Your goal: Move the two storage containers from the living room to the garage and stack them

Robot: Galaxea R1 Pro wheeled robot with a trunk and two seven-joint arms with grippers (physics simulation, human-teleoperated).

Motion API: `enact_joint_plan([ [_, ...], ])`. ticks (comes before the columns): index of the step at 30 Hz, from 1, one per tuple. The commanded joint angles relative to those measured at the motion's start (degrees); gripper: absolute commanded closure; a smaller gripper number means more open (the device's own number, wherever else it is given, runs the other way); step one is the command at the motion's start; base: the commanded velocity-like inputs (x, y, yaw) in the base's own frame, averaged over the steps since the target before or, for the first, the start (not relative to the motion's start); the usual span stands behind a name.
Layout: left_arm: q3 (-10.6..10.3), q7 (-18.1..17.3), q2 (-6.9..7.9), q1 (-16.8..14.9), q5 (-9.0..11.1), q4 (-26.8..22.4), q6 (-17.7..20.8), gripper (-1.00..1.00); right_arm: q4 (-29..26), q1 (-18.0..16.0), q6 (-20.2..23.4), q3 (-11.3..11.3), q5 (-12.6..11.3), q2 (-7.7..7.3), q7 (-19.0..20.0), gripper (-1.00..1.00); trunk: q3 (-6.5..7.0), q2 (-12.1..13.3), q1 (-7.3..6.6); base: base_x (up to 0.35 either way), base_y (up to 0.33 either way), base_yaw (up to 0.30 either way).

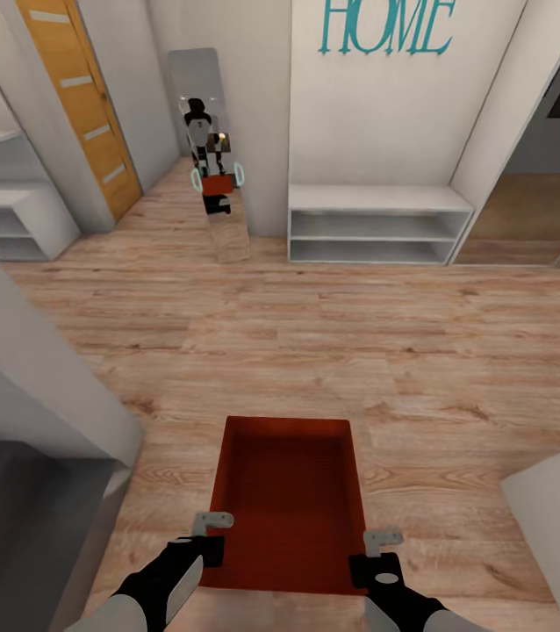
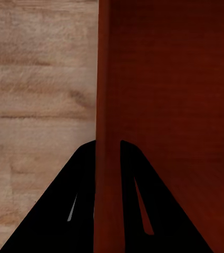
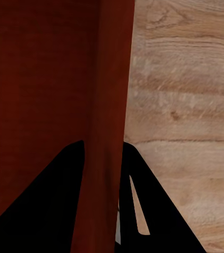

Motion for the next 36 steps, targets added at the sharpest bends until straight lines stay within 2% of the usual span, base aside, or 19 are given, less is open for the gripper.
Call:
enact_joint_plan([
  [1, -1.84, 0.65, 0.16, -0.02, 1.26, -0.31, 0.2, 1.0, -0.08, -0.02, 0.07, 0.45, -1.45, -0.98, 0.17, 1.0, -0.08, -0.09, 0.06, 0.334, 0.0, 0.0],
  [36, -1.9, 0.65, 0.16, 0.01, 1.22, -0.31, 0.13, 1.0, -0.08, -0.02, 0.07, 0.38, -1.45, -0.94, 0.14, 1.0, -0.08, -0.09, 0.06, 0.334, 0.0, 0.0],
])
